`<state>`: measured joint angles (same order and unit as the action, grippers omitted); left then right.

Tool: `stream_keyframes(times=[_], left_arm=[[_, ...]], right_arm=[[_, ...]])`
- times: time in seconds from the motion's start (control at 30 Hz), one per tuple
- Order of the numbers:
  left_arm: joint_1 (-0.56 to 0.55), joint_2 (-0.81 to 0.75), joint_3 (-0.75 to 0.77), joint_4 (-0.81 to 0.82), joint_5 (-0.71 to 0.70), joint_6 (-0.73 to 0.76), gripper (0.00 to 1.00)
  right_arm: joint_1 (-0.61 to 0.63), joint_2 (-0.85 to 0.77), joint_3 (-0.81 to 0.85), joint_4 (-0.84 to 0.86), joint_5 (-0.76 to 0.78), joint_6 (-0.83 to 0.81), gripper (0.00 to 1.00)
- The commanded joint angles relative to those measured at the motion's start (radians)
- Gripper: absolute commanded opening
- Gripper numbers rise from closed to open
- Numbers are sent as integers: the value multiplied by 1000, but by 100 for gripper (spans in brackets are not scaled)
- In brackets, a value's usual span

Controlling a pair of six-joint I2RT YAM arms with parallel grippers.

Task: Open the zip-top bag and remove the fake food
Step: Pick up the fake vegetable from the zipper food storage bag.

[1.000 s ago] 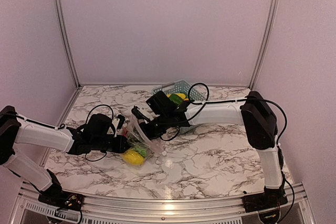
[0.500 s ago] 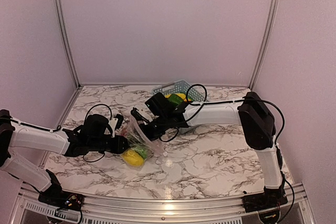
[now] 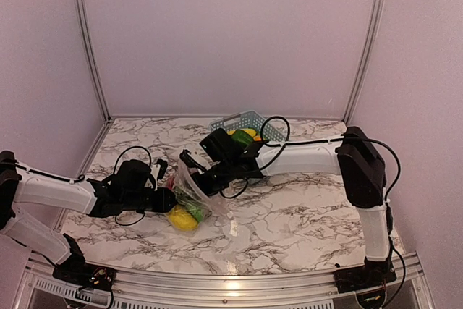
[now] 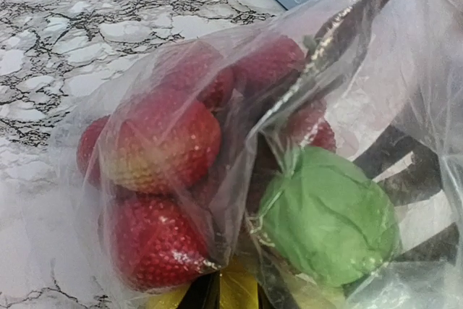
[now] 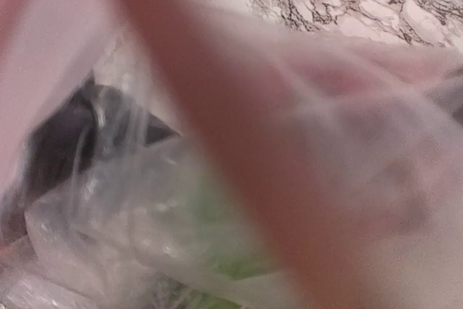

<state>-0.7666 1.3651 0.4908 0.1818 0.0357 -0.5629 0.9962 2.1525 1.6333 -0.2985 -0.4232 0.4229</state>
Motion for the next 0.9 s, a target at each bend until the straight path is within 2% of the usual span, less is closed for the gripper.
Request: stream_keyframes(times=[0.0,0.87], left_arm=[[3,20,6,-29,-57,-31,20],[7,40,-6,-42,-62,-50,21]], right_arm=[[19,-83,-28,-9,20,-2,26],[13,-244,-155,30,137,10,31]])
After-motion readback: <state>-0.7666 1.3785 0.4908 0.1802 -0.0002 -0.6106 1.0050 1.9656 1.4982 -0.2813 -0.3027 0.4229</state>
